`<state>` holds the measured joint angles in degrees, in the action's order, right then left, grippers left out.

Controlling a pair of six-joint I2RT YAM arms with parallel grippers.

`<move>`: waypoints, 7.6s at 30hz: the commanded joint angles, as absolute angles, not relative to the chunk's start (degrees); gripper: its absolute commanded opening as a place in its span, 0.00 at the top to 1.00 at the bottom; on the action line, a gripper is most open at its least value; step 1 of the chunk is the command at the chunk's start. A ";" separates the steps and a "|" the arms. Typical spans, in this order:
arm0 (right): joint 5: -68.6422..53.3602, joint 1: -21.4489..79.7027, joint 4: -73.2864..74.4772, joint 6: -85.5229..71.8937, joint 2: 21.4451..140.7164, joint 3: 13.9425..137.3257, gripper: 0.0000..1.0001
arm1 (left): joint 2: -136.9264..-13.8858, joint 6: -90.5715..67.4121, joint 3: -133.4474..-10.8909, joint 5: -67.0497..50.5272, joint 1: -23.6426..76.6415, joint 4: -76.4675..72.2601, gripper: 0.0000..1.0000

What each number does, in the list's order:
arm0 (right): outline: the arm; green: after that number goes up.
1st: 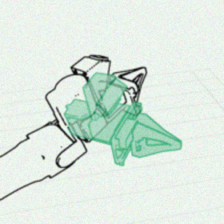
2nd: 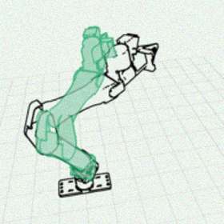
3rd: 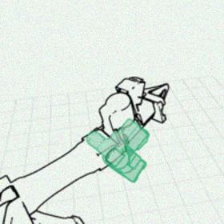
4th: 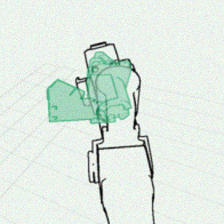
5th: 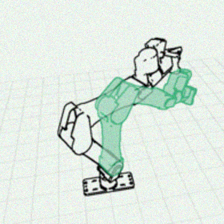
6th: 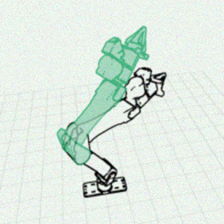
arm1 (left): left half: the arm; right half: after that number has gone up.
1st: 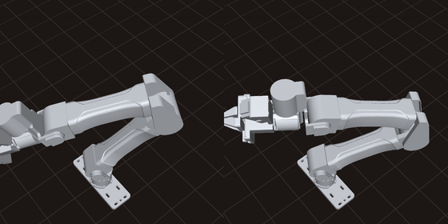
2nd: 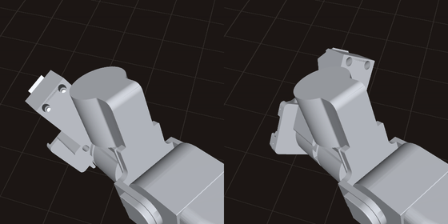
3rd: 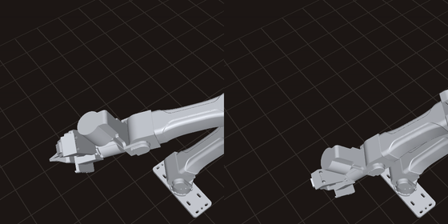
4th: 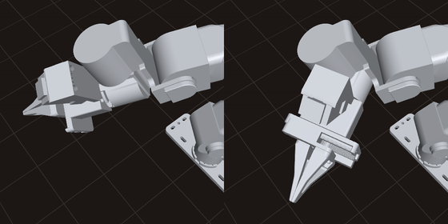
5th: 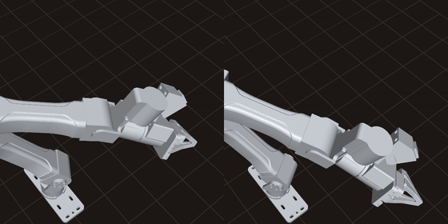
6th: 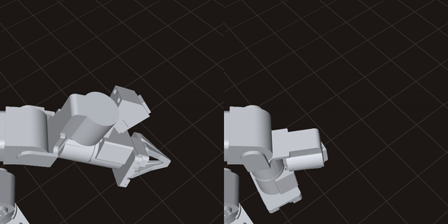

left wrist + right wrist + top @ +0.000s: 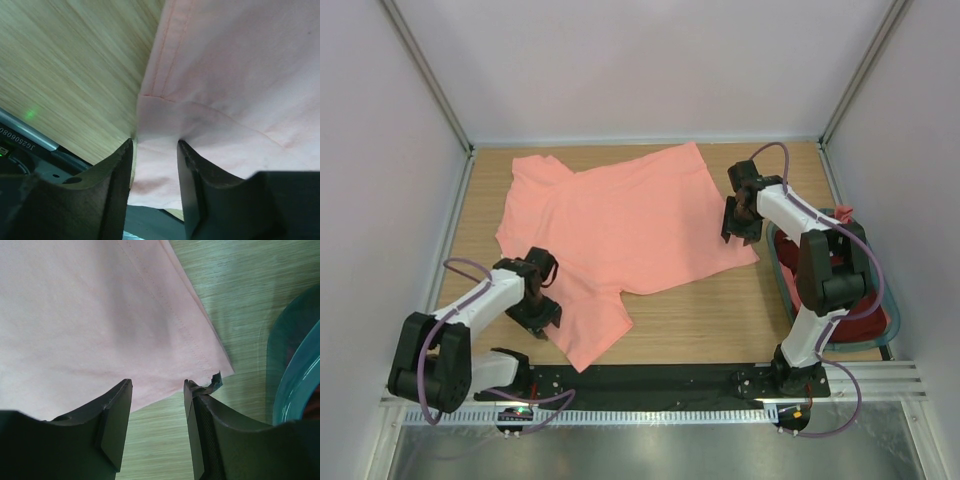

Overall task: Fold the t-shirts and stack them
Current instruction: Fold the tshirt

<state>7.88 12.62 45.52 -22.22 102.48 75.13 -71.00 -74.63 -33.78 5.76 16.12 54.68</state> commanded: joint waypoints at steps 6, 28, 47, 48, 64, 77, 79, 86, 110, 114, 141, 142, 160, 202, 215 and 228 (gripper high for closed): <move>10.72 12.57 46.58 -20.83 101.43 77.43 0.48 | -72.68 -74.71 -34.28 9.23 16.44 51.24 0.76; 11.07 10.72 48.25 -20.22 99.49 73.48 0.47 | -67.59 -69.08 -42.45 16.27 15.64 60.47 1.00; 11.52 10.46 41.58 -21.44 101.95 66.36 0.46 | -63.11 -70.40 -40.34 17.31 15.20 63.81 1.00; 11.51 10.46 41.22 -21.53 102.21 66.27 0.47 | -62.84 -70.40 -40.43 17.31 15.21 63.90 1.00; 7.73 10.46 38.40 -23.55 101.17 61.17 0.88 | -57.22 -71.02 -39.99 17.75 15.03 66.97 1.00; 6.33 11.16 47.37 -21.63 90.61 62.74 0.99 | -49.13 -69.00 -44.99 19.34 14.94 72.34 1.00; 5.63 11.07 48.07 -20.83 92.28 64.76 0.99 | -50.44 -66.28 -47.71 19.60 14.94 71.64 1.00; 2.82 11.07 48.52 -19.87 98.87 74.16 0.98 | -60.02 -59.42 -58.60 25.39 15.03 70.67 1.00; 0.97 10.99 50.71 -18.90 117.77 96.85 0.94 | -82.17 -50.89 -68.99 24.52 7.38 59.24 1.00; 1.05 10.99 51.15 -18.90 119.88 98.87 0.94 | -84.72 -50.27 -70.31 24.35 7.03 58.54 1.00; 0.79 10.99 51.24 -19.78 128.05 107.05 0.84 | -97.47 -46.32 -74.71 23.28 1.68 55.37 0.95; 0.79 10.99 51.07 -19.78 128.40 108.09 0.80 | -97.82 -45.97 -75.14 23.64 0.97 55.72 0.86; 0.79 10.90 51.33 -17.67 119.61 101.87 0.53 | -75.85 -47.81 -57.58 14.95 -2.37 55.90 0.78; 3.26 10.37 49.13 -19.86 112.94 90.08 0.48 | -78.23 -43.42 -54.31 12.39 -13.10 56.07 0.73; -2.64 14.50 48.43 -21.27 109.70 87.98 0.53 | -68.55 -43.85 -48.96 -4.99 -12.31 56.60 0.60; -3.60 19.42 48.52 -20.65 104.07 86.05 0.53 | -74.77 -51.33 -44.20 3.95 -8.61 49.49 0.64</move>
